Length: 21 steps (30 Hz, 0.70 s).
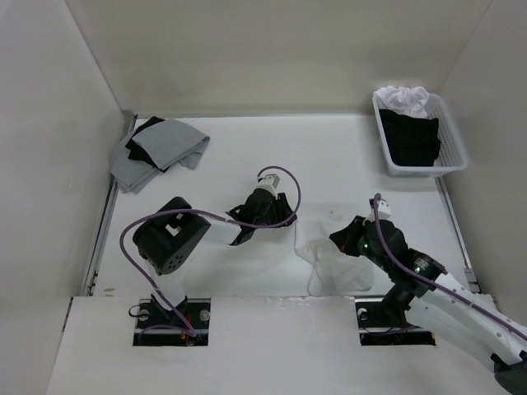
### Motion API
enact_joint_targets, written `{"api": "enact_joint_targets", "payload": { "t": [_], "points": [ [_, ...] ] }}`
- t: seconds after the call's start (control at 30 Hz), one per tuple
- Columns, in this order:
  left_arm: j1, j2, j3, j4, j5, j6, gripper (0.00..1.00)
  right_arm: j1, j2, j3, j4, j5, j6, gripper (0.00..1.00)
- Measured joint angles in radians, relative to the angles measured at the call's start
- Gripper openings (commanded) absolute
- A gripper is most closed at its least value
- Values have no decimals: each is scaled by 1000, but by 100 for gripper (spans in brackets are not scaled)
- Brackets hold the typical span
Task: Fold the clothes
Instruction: Fold the tank top
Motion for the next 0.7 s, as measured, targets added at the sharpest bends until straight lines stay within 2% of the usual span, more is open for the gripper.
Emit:
{"api": "enact_joint_targets", "payload": {
  "t": [0.1, 0.4, 0.57, 0.7],
  "points": [
    [-2, 50, 41, 24, 38, 31, 32, 0, 1, 0, 2, 0, 0, 2],
    [-2, 105, 94, 37, 95, 76, 27, 0, 0, 0, 8, -1, -1, 2],
    [-2, 134, 123, 32, 115, 93, 8, 0, -2, -6, 12, -1, -1, 2],
    [2, 134, 122, 21, 116, 95, 0, 0, -3, -14, 13, -2, -1, 2]
  ]
}}
